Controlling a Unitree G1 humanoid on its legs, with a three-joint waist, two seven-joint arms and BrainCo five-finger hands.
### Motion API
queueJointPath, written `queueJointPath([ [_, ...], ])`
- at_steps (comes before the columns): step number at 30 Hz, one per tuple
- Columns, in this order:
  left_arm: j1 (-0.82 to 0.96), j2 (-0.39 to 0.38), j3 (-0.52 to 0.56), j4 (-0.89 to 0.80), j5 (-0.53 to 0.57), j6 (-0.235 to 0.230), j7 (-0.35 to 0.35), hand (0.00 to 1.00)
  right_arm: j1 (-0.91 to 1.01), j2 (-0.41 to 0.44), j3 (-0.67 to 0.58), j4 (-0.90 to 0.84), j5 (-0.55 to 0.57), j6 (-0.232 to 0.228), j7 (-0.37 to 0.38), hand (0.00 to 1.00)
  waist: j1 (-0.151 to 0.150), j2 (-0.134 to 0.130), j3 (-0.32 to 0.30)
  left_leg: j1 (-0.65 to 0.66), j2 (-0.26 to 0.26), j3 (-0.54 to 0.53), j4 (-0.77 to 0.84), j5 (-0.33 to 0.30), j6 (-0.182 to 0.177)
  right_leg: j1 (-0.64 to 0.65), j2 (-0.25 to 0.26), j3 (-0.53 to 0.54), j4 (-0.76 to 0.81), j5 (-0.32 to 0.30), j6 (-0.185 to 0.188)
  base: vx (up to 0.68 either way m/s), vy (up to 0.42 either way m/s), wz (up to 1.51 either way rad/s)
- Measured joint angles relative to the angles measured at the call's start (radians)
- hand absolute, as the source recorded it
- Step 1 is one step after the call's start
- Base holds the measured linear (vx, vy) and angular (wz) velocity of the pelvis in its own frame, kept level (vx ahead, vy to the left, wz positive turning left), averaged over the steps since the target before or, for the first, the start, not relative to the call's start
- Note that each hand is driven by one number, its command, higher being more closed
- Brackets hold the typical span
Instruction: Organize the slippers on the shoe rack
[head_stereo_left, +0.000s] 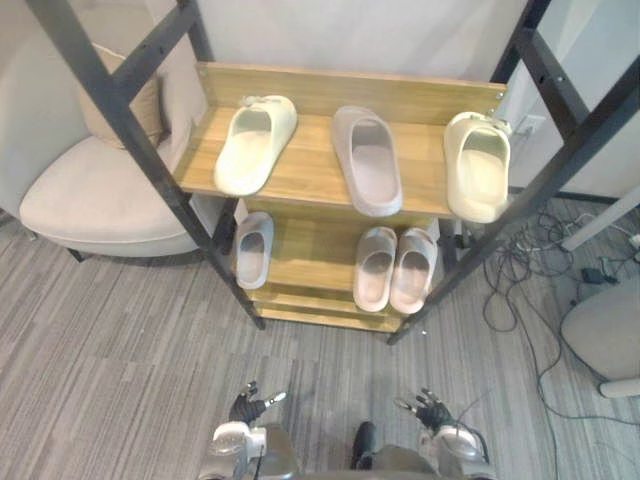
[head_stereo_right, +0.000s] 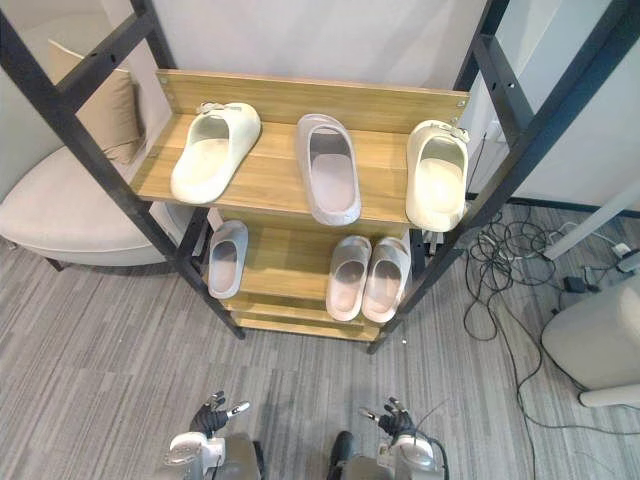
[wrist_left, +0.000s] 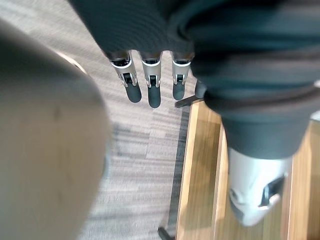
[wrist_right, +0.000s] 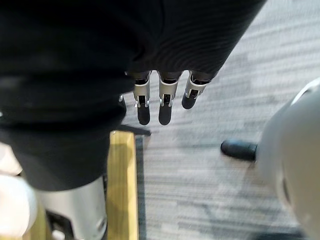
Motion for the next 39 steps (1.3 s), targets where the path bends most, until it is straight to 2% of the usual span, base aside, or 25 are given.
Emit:
queueJointPath([
  [2,0.0,0.026,-0.002,0.005,-0.001,0.0,0.0,0.0,0.015,0.026,0.016,-0.001,-0.001,-0.001,0.001,0.0,-0.001,-0.041,-0.013,0.003,-0.04,0.023,-0.017,0.006,0.01,0.001,-0.04,-0.001,-0.026,0.005,0.022,0.17,0.147,0.06],
  [5,0.002,0.041,-0.01,0.011,0.0,0.001,0.0,0.0,0.016,0.038,0.017,-0.001,-0.003,-0.001,0.002,0.0,-0.001,-0.061,-0.013,0.07,-0.08,0.028,-0.062,0.009,0.015,0.053,-0.067,0.001,-0.052,0.012,0.032,0.15,0.092,-0.04],
  [8,0.003,0.042,-0.021,0.03,0.001,0.002,0.0,0.0,0.019,0.037,0.017,-0.002,-0.004,-0.004,0.001,0.0,-0.005,-0.06,-0.022,0.126,-0.097,0.03,-0.15,0.031,0.032,0.063,-0.07,0.002,-0.055,0.011,0.033,0.08,0.011,-0.1],
  [17,0.011,0.046,-0.039,0.046,0.01,0.002,0.002,0.0,0.051,0.03,0.028,-0.054,-0.004,-0.003,-0.01,0.0,-0.011,-0.063,-0.042,0.198,-0.099,0.033,-0.298,0.106,0.021,0.063,-0.055,0.016,-0.065,0.011,0.033,-0.02,-0.031,-0.06],
  [21,0.024,0.049,-0.038,0.044,0.01,0.001,0.007,0.0,0.142,0.031,0.069,-0.304,-0.006,-0.007,-0.02,0.0,-0.016,-0.078,-0.056,0.237,-0.108,0.049,-0.36,0.141,0.026,0.059,-0.056,0.043,-0.06,0.012,0.034,-0.06,0.01,-0.13],
  [25,0.041,0.052,-0.037,0.041,0.009,0.0,0.007,0.0,0.225,0.03,0.071,-0.553,-0.032,-0.02,-0.02,0.0,-0.028,-0.089,-0.078,0.251,-0.115,0.064,-0.371,0.144,0.027,0.057,-0.061,0.062,-0.062,0.019,0.04,-0.03,0.026,-0.14],
  [29,0.048,0.051,-0.038,0.043,0.011,0.0,0.007,0.0,0.288,0.03,0.079,-0.79,-0.056,-0.029,-0.017,0.0,-0.033,-0.088,-0.084,0.269,-0.124,0.079,-0.384,0.144,0.029,0.056,-0.066,0.085,-0.066,0.026,0.046,-0.01,0.026,-0.15],
  [35,0.049,0.053,-0.048,0.043,0.011,-0.002,0.005,0.0,0.288,0.03,0.081,-1.026,-0.129,-0.059,-0.018,0.0,-0.035,-0.087,-0.088,0.269,-0.129,0.086,-0.384,0.143,0.031,0.051,-0.067,0.109,-0.084,0.047,0.048,0.0,0.007,-0.12],
  [39,0.052,0.055,-0.057,0.044,0.012,-0.019,0.003,0.0,0.278,0.029,0.09,-1.114,-0.17,-0.07,-0.018,0.0,-0.035,-0.087,-0.091,0.27,-0.129,0.084,-0.384,0.143,0.031,0.052,-0.067,0.11,-0.084,0.048,0.048,0.0,-0.003,-0.01],
])
